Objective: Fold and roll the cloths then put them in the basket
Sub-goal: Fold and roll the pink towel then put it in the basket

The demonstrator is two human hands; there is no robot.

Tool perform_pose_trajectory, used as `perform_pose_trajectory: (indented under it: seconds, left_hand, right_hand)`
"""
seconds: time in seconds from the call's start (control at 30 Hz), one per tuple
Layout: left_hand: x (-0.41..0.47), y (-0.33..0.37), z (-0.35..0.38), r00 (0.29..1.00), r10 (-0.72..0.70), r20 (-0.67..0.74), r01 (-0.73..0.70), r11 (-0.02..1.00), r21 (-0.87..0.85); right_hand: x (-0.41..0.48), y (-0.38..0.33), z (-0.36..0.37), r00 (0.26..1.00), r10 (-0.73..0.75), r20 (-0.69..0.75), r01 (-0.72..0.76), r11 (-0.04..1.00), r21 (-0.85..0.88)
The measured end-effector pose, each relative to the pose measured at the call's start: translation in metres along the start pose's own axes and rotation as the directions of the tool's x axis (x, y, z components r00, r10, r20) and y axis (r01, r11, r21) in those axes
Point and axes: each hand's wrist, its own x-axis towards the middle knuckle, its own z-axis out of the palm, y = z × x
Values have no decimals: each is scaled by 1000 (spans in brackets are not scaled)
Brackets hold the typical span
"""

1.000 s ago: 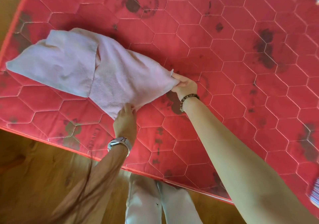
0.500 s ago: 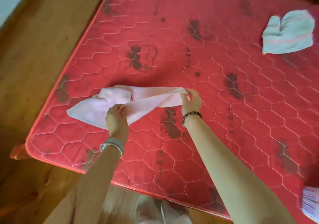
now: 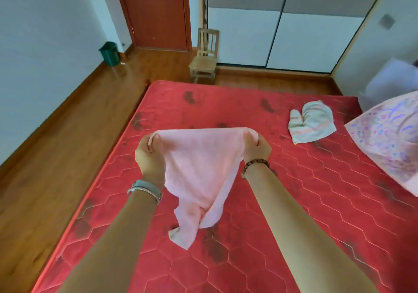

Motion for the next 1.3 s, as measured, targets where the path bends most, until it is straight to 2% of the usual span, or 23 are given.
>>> perform_pose_trajectory:
  seconds: [0.13,0.33,0.5,0.6,0.77,0.93,1.1,1.3]
  left_hand:
    - [26,56,18,995,96,-22,-98,992,-84]
    - [55,121,23,946,325,-15,-325,941,-93]
    - [62,128,17,920,391,-8,-391,919,-51]
    - [50,114,9,916,400,39,-399,917,-20]
    - [9,61,-4,947,290,136,-301,951,67]
    - [-38,-27,-16,974,23,226,-81,966,247]
    - [-86,-128,-26,948,-216,234,105,906,410]
    - [-148,-239,-40,868,-419,268,217,804,554]
  right_hand:
    - [18,-56,5,1000,-17,-17,18,994,104]
    - [34,-120,6,982,-187,-42,191,972,137]
    - [34,-128,-2,973,-225,-44,229,957,179]
    - [30,-109,-12,972,-224,-69,231,964,128]
    - [15,-47,-39,983,-160,-90,151,984,-97]
    - [-12,37,-72,994,-12,-105,-19,956,-292]
    - [-31,135,-104,973,194,-129,-232,845,-482]
    - [-61,250,-141,930,353,-103,-332,685,-648]
